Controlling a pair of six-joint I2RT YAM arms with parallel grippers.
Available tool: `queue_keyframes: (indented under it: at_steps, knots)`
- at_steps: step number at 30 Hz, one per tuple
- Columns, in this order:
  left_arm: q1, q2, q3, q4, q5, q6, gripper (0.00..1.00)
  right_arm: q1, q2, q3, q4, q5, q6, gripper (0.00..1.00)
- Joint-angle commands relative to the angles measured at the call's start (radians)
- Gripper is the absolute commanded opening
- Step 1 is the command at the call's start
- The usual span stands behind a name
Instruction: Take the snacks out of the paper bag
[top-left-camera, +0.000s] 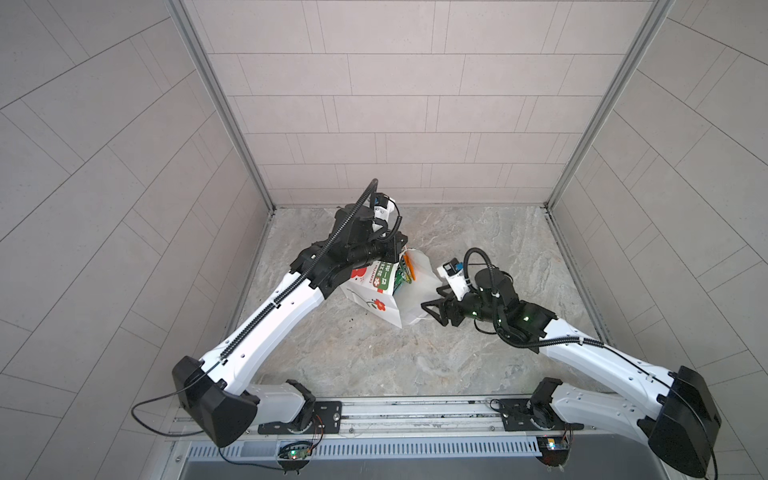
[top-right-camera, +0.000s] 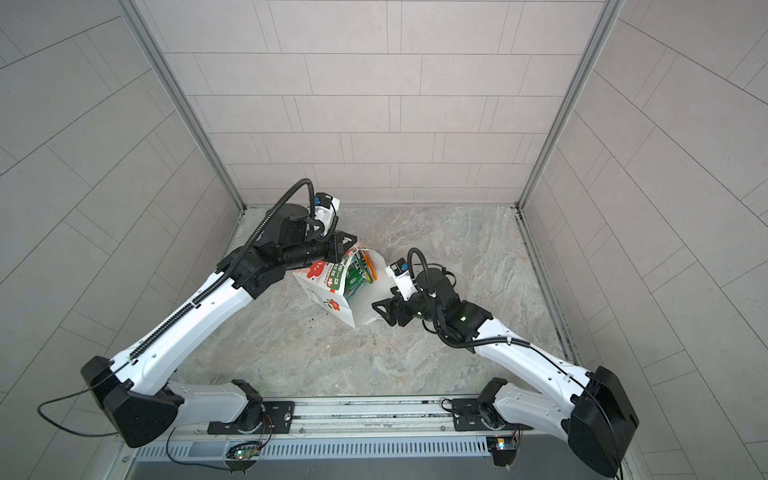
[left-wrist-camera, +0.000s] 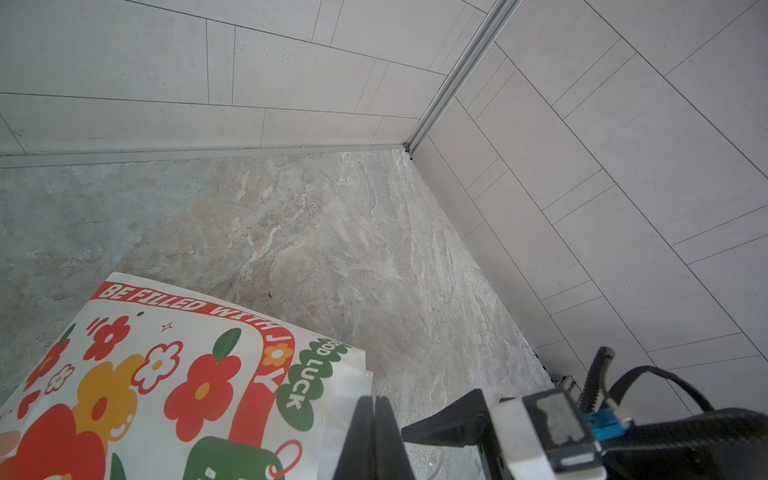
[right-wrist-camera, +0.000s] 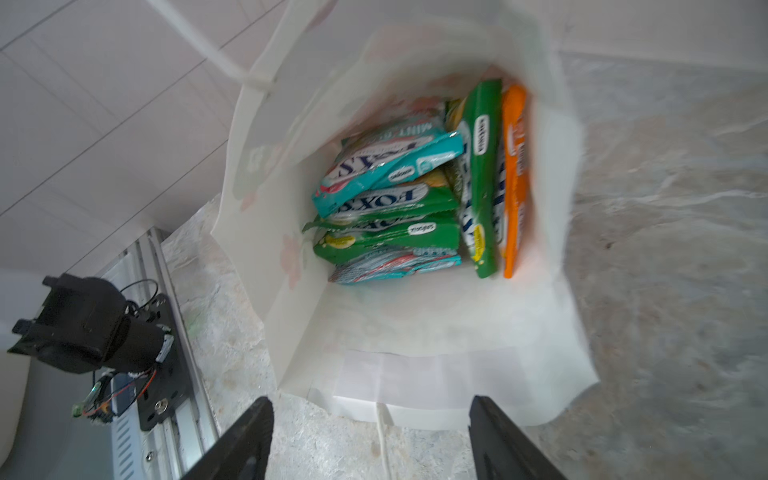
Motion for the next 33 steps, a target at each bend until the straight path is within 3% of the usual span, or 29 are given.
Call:
queue_keyframes:
  at_steps: [1, 13, 16, 23, 33]
  knots:
    - [-0.006, -0.034, 0.003, 0.043, -0.012, -0.023, 0.00, 0.031, 0.065, 0.045, 0.008, -0.052, -0.040, 0.72]
    - [-0.008, -0.039, 0.016, 0.038, 0.017, -0.034, 0.00, 0.040, 0.321, 0.173, 0.004, 0.018, -0.087, 0.54]
    - [-0.008, -0.041, 0.018, 0.034, 0.023, -0.032, 0.00, 0.040, 0.373, 0.209, 0.009, 0.089, -0.081, 0.49]
    - [-0.007, -0.044, 0.023, 0.015, 0.033, -0.027, 0.00, 0.037, 0.441, 0.220, 0.146, 0.247, -0.029, 0.46]
    - [-0.010, -0.047, 0.036, -0.008, 0.056, -0.023, 0.00, 0.038, 0.528, 0.227, 0.305, 0.330, -0.023, 0.36]
